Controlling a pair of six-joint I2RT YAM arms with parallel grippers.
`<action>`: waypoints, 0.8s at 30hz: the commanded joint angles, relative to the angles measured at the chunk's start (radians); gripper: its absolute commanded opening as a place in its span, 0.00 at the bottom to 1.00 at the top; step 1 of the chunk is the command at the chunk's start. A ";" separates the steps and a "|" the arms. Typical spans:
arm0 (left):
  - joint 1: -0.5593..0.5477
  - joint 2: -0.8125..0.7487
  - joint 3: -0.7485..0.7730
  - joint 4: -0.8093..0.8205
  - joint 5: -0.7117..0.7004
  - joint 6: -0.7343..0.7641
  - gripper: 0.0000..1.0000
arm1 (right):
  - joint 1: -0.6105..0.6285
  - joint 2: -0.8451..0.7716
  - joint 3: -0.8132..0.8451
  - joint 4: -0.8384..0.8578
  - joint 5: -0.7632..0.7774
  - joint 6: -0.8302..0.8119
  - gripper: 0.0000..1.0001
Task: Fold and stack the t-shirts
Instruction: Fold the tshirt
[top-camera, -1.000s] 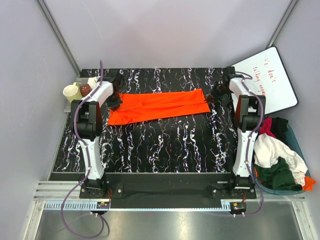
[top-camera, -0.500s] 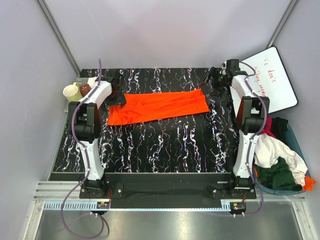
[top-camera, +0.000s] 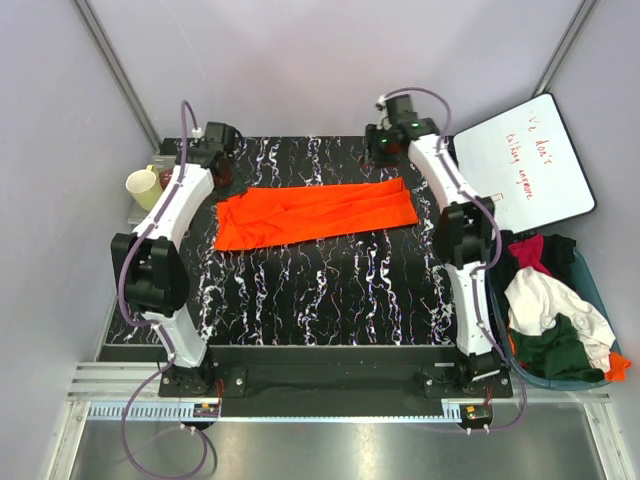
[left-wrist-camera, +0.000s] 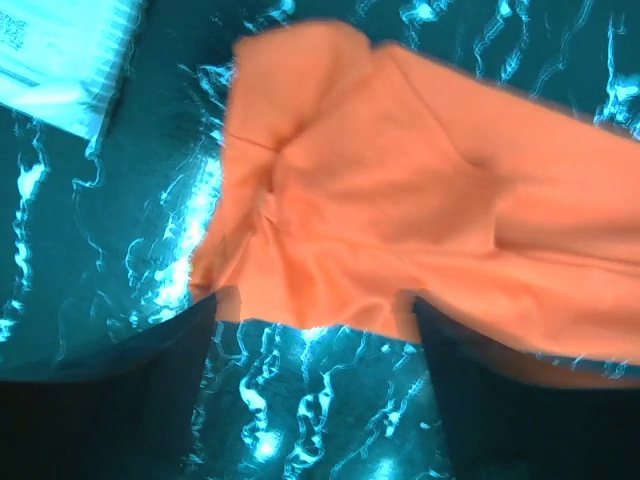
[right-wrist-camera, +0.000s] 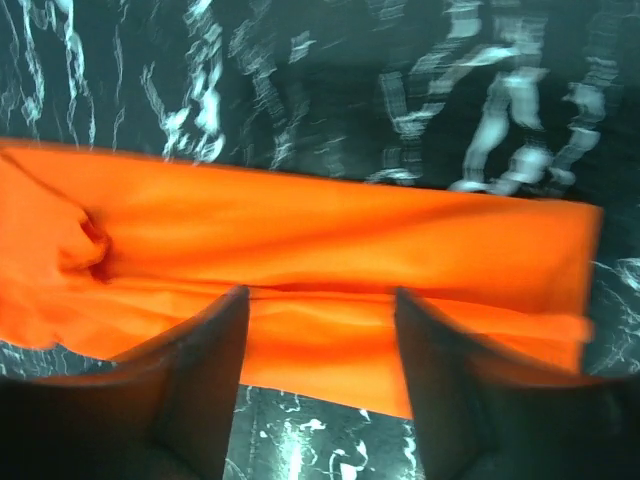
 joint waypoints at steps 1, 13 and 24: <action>-0.075 -0.010 -0.070 0.021 0.028 0.010 0.00 | 0.088 0.082 0.104 -0.137 0.188 -0.063 0.21; -0.166 0.191 -0.079 0.011 0.095 -0.051 0.00 | 0.110 0.242 0.175 -0.247 0.404 -0.038 0.00; -0.161 0.409 0.091 -0.114 0.086 -0.078 0.00 | 0.137 0.233 0.014 -0.280 0.457 -0.090 0.00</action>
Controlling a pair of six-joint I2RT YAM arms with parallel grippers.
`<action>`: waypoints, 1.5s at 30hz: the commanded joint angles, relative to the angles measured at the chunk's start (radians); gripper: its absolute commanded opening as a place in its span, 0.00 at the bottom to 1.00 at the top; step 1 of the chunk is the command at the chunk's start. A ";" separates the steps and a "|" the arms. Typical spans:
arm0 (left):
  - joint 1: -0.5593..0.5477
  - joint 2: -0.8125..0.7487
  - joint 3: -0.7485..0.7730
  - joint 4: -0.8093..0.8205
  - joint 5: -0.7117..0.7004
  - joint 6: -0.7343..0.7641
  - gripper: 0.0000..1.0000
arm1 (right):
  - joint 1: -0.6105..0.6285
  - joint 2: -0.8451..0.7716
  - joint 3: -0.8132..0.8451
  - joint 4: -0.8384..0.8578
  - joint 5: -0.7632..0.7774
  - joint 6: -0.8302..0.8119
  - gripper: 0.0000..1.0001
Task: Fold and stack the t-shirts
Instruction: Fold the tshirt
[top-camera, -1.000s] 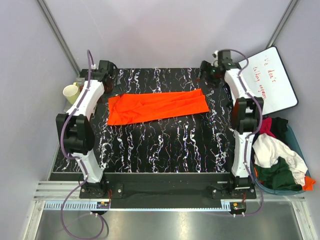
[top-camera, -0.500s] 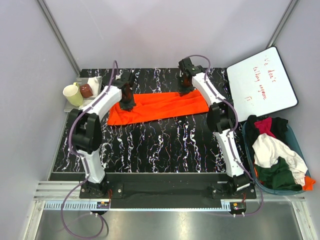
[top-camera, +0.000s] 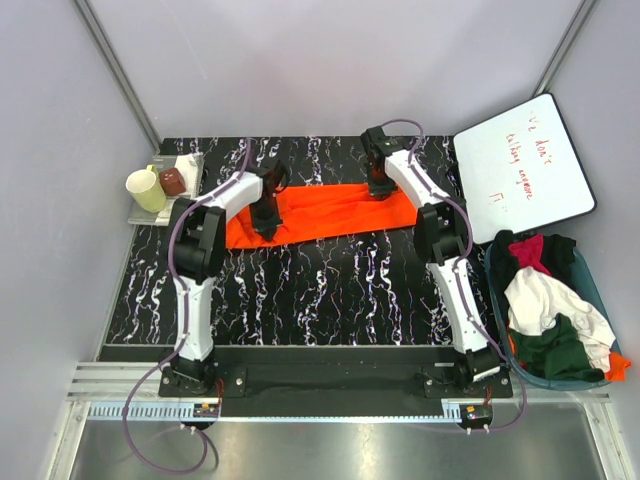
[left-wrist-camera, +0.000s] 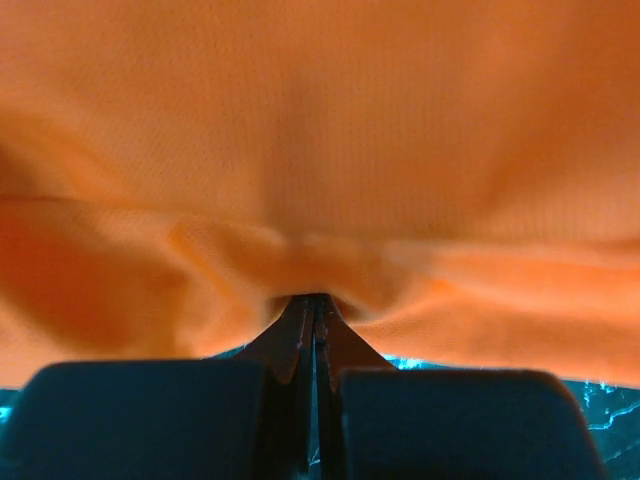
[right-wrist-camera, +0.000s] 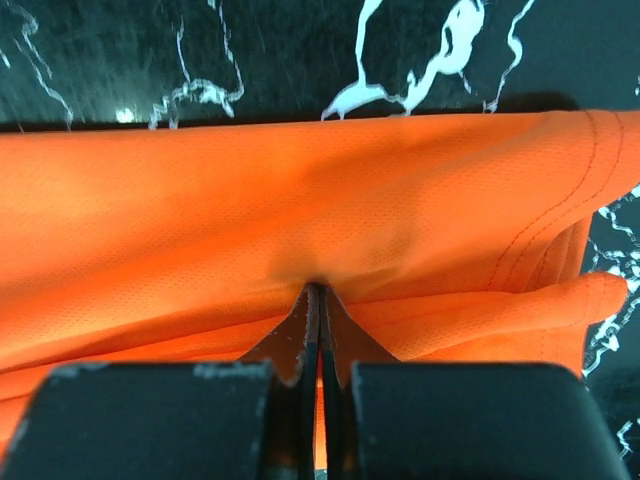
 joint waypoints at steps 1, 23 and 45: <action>0.005 0.077 0.142 -0.069 -0.009 -0.010 0.00 | 0.032 -0.058 -0.147 -0.057 0.016 -0.040 0.00; 0.060 0.407 0.752 -0.172 0.159 0.087 0.00 | 0.334 -0.641 -0.775 -0.126 -0.384 0.066 0.00; -0.245 -0.196 0.017 0.084 0.255 0.050 0.00 | 0.170 0.080 0.257 0.042 -0.380 0.037 0.00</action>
